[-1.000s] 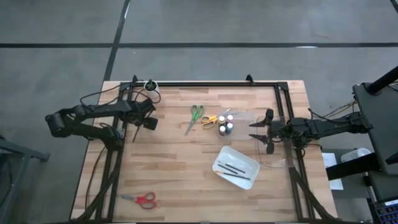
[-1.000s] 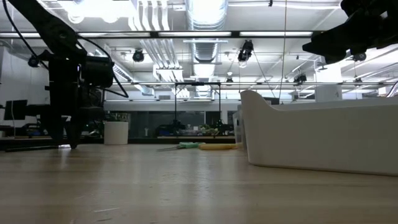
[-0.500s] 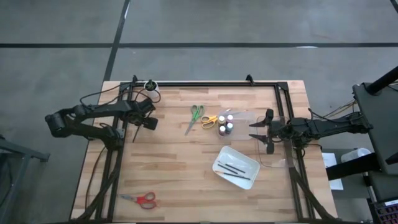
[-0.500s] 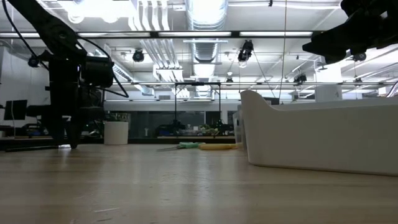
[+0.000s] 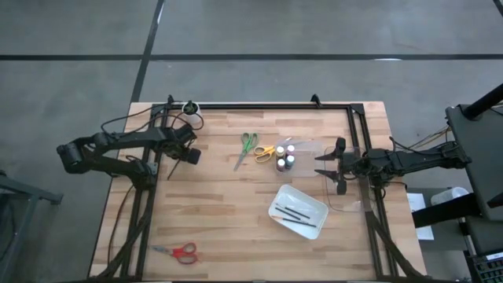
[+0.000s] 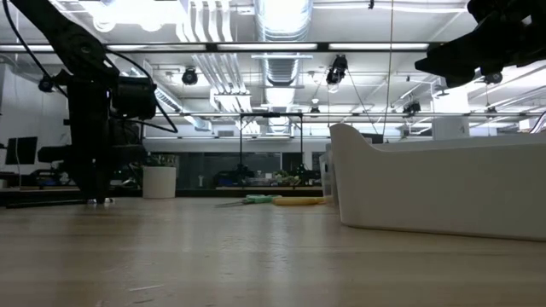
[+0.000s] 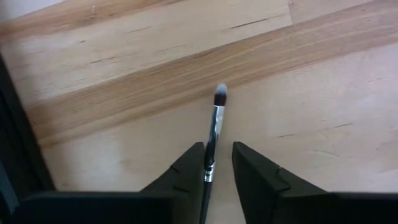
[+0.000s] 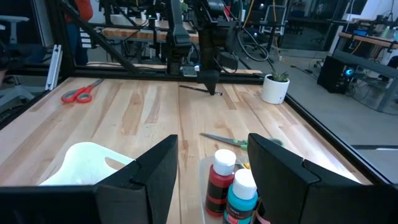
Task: Pick & Place Paint Supplies
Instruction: Put the black paintbrush into the white bin
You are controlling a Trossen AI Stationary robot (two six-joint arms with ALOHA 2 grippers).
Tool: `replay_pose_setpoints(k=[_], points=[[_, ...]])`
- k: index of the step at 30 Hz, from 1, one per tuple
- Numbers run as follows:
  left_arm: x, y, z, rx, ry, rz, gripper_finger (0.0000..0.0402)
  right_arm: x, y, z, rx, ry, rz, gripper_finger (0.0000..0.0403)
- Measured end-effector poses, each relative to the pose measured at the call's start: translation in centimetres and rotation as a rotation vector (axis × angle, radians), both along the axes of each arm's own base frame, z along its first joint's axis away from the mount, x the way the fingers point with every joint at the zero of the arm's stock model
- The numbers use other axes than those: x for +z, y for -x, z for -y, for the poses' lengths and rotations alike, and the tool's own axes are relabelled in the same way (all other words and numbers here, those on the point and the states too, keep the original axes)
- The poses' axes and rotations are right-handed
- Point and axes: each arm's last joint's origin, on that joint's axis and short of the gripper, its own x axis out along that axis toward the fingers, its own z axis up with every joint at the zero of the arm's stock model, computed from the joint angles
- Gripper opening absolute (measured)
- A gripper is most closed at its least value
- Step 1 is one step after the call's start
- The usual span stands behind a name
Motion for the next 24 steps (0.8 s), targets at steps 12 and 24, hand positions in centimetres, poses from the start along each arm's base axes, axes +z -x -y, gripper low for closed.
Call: replay_pose_setpoints(k=[12, 24], points=[[-0.02, 0.0, -0.02, 0.001, -0.002, 0.0, 0.007, -0.01, 0.0, 0.0, 0.0, 0.0, 0.0, 0.0191], [-0.03, -0.03, -0.05, 0.001, -0.004, 0.003, 0.001, -0.01, 0.0, 0.0, 0.0, 0.0, -0.001, 0.0191]])
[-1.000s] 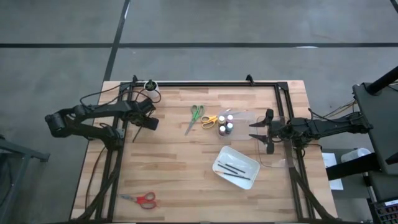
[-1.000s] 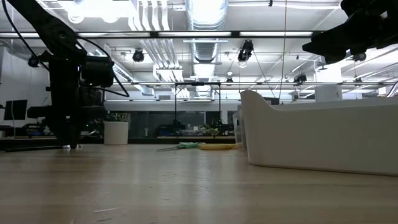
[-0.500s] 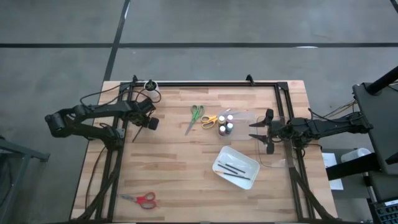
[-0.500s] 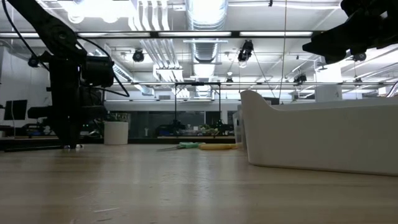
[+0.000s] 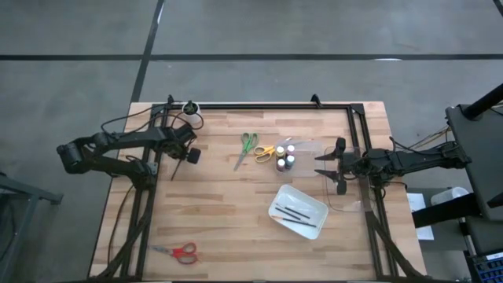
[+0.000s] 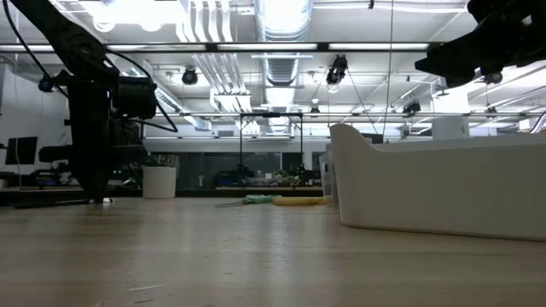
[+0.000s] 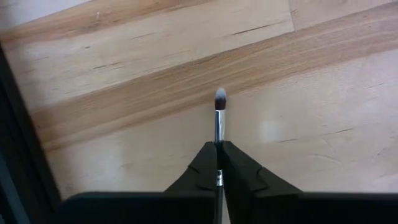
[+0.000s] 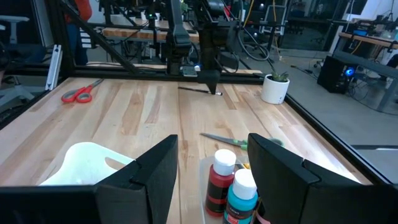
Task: Pick & Place Paint Supplies
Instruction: Put the black paintbrush into the white bin
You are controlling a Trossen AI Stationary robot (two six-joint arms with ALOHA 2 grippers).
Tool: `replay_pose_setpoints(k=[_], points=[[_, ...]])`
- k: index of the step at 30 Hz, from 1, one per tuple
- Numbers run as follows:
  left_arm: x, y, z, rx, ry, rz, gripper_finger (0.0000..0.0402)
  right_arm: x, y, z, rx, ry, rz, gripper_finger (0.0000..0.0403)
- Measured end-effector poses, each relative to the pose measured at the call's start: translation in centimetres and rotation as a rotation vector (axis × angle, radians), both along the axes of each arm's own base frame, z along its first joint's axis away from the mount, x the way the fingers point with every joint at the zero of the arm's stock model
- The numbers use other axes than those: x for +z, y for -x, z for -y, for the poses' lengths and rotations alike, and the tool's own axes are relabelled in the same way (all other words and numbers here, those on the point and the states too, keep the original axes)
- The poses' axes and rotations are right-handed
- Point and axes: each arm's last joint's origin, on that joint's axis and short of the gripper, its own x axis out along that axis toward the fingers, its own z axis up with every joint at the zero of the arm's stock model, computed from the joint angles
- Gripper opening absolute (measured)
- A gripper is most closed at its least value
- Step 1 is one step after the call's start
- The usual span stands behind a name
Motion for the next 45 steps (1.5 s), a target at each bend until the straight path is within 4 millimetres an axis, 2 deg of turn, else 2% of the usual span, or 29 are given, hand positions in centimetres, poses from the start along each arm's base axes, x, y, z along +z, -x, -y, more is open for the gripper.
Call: replay_pose_setpoints(k=[20, 45], points=[[0.1, -0.1, -0.1, -0.001, -0.006, 0.006, 0.0004, 0.0, 0.0, 0.0, 0.0, 0.0, 0.0, 0.0191], [2.2, -1.6, -0.7, 0.017, 0.013, 0.083, 0.0003, 0.0, 0.0, 0.0, 0.0, 0.0, 0.0, 0.0191]])
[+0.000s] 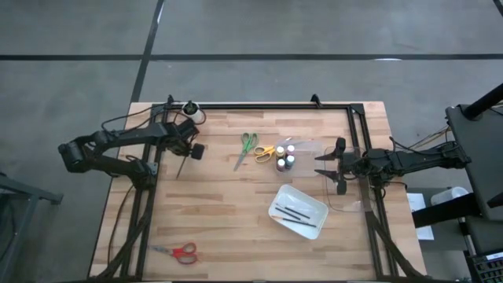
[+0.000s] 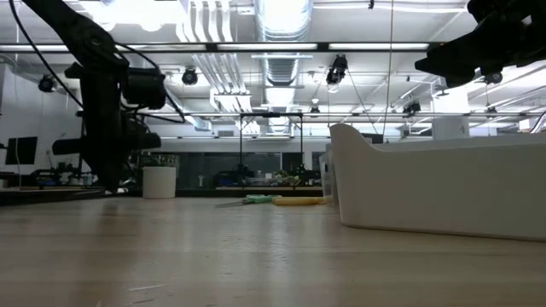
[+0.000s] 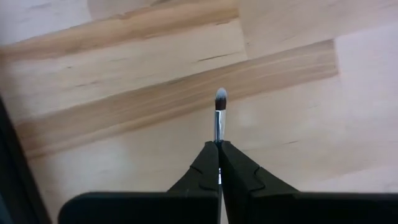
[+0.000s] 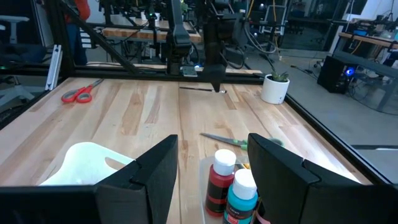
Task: Pick & Place Paint Supplies
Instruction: Put the black paintbrush into the white bin
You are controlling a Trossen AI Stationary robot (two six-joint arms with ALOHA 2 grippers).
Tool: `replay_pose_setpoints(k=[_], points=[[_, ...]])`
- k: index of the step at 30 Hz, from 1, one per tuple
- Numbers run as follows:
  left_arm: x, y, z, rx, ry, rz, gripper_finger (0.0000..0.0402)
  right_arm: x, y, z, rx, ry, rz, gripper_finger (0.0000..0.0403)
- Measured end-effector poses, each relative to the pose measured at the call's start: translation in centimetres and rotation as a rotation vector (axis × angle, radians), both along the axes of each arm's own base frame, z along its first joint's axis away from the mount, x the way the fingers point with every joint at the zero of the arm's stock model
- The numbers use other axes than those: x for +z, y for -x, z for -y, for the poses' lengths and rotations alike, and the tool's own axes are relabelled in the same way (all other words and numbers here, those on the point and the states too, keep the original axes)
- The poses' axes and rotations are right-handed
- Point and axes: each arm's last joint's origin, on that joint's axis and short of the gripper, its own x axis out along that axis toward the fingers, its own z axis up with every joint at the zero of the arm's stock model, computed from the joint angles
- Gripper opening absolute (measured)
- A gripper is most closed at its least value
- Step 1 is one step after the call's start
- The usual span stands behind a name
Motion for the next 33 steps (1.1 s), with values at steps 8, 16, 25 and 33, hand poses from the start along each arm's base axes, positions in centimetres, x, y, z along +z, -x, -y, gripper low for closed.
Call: replay_pose_setpoints(k=[8, 16, 25, 33], points=[[1.3, -1.6, 0.6, -0.056, -0.027, 0.045, 0.0003, 0.0, 0.0, 0.0, 0.0, 0.0, 0.0, 0.0191], [4.0, -4.5, 1.9, -0.163, -0.126, 0.137, 0.0003, 0.0, 0.0, 0.0, 0.0, 0.0, 0.0, 0.0191], [7.9, -8.7, 5.9, -0.355, -0.391, 0.301, 0.0003, 0.0, 0.0, 0.0, 0.0, 0.0, 0.0, 0.0191], [11.0, -11.5, 11.2, -0.573, -0.707, 0.526, 0.0003, 0.0, 0.0, 0.0, 0.0, 0.0, 0.0, 0.0191]])
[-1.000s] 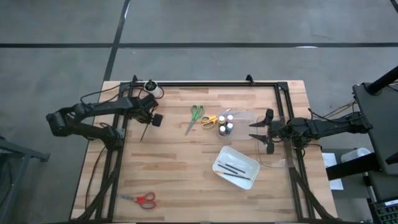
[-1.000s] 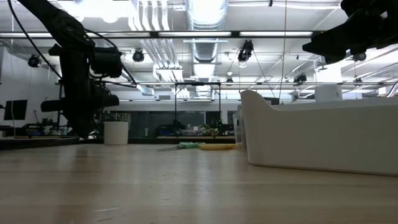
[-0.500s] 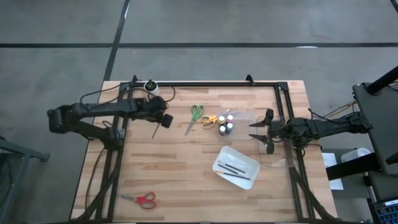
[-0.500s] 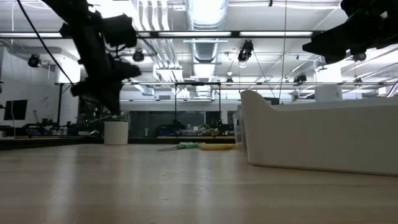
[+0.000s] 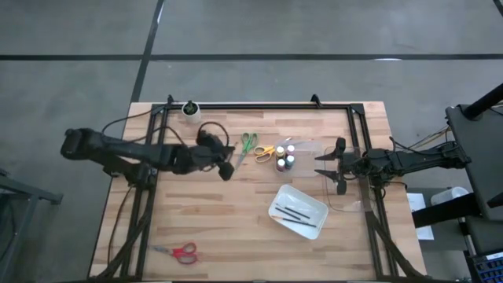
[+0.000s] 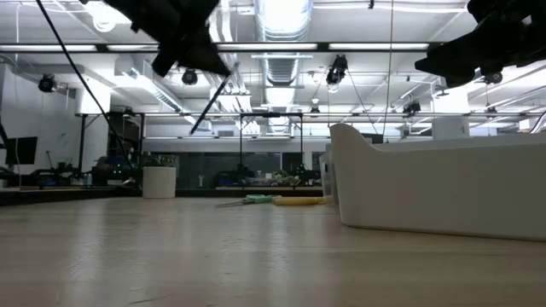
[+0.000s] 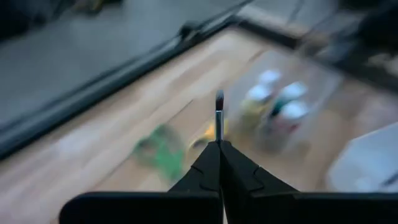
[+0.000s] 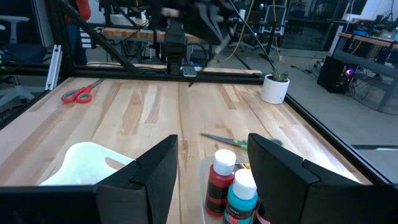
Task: Pick & Place Paint Supplies
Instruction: Put the black paintbrush into the white bin
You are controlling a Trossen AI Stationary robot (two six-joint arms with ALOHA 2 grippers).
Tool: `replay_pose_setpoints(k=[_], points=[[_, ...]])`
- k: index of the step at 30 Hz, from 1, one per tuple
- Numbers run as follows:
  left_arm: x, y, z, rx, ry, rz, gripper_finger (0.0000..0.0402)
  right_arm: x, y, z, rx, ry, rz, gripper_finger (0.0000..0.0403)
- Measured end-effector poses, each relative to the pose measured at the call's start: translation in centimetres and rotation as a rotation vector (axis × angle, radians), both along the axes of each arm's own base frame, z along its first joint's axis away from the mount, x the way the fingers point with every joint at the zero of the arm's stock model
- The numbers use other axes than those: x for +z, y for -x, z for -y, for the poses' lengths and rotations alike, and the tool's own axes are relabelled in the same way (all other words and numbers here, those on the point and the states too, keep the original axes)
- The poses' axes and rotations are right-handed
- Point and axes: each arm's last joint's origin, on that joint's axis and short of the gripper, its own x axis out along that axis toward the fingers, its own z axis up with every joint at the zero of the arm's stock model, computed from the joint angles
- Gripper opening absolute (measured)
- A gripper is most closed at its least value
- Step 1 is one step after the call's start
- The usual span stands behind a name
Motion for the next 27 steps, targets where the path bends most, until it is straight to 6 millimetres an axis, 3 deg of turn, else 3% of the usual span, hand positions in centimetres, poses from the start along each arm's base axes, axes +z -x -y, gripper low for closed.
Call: replay_pose_setpoints(k=[8, 14, 27], points=[[1.3, -2.1, 2.4, -0.225, -0.104, 0.159, 0.0003, 0.0, 0.0, 0.0, 0.0, 0.0, 0.0, 0.0191], [0.8, -4.5, 3.4, -0.367, -0.161, 0.223, 0.0003, 0.0, 0.0, 0.0, 0.0, 0.0, 0.0, 0.0192], [1.8, -13.6, 5.7, -0.691, -0.192, 0.1, 0.0003, 0.0, 0.0, 0.0, 0.0, 0.0, 0.0, 0.0191]])
